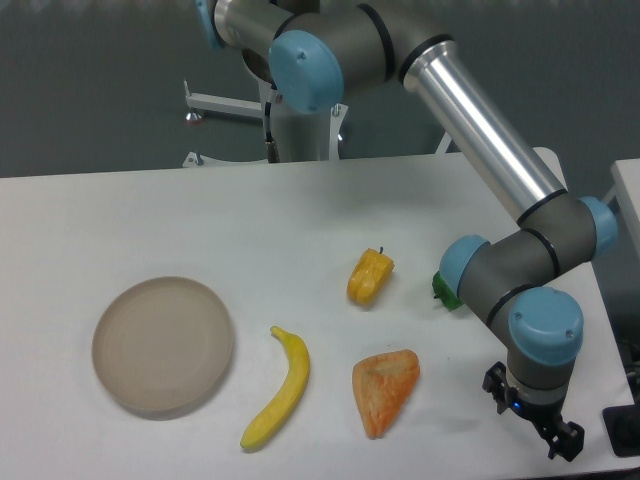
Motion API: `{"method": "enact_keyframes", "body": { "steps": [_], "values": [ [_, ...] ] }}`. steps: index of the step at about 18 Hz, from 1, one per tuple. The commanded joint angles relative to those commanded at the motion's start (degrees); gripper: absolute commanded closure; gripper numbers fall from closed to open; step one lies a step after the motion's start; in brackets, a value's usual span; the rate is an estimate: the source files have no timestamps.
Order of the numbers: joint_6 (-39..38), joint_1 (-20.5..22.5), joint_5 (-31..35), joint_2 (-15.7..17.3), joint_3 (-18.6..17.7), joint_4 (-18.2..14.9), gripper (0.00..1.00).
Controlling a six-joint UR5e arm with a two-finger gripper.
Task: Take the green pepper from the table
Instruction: 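Move the gripper toward the green bell pepper and lower it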
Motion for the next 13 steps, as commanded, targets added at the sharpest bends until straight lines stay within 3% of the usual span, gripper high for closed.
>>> {"method": "enact_keyframes", "body": {
  "steps": [8,13],
  "values": [
    [-0.1,-0.3,-0.1,1.1,-0.7,-0.2,0.0],
    [-0.4,-0.4,-0.2,5.2,-4.8,-1.9,0.0]
  ]
}}
